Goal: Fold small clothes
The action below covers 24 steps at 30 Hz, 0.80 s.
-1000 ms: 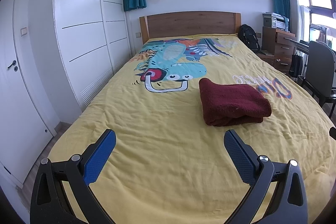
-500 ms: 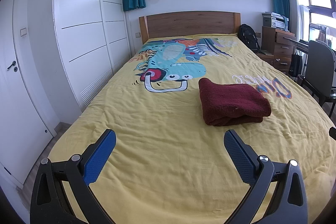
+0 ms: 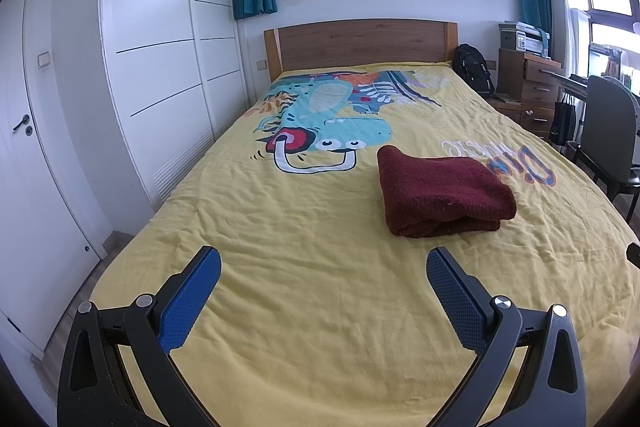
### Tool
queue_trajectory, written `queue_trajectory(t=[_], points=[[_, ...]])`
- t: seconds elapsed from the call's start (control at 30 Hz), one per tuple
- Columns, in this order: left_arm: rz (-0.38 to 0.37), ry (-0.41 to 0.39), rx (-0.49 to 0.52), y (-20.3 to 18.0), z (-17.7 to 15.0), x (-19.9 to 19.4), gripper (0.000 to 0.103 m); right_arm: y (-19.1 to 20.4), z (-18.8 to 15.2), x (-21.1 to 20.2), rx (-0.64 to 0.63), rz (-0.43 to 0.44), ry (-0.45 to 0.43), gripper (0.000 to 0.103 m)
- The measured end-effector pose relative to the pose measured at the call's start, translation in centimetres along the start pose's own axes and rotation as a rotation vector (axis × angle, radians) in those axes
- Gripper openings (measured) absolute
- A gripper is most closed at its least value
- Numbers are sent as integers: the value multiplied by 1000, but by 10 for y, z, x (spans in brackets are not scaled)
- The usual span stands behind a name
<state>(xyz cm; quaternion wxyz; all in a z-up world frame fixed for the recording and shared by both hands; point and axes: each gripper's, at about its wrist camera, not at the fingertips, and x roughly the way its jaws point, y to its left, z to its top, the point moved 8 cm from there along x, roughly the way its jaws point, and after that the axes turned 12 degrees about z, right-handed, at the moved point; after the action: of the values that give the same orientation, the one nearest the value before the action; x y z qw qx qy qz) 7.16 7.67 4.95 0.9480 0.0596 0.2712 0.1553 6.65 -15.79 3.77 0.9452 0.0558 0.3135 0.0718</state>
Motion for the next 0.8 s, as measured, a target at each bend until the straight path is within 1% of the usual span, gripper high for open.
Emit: queue_trajectory(t=[0.8], points=[[-11, 1, 4, -2, -3, 0, 102, -2, -3, 1, 7, -9, 7, 103]])
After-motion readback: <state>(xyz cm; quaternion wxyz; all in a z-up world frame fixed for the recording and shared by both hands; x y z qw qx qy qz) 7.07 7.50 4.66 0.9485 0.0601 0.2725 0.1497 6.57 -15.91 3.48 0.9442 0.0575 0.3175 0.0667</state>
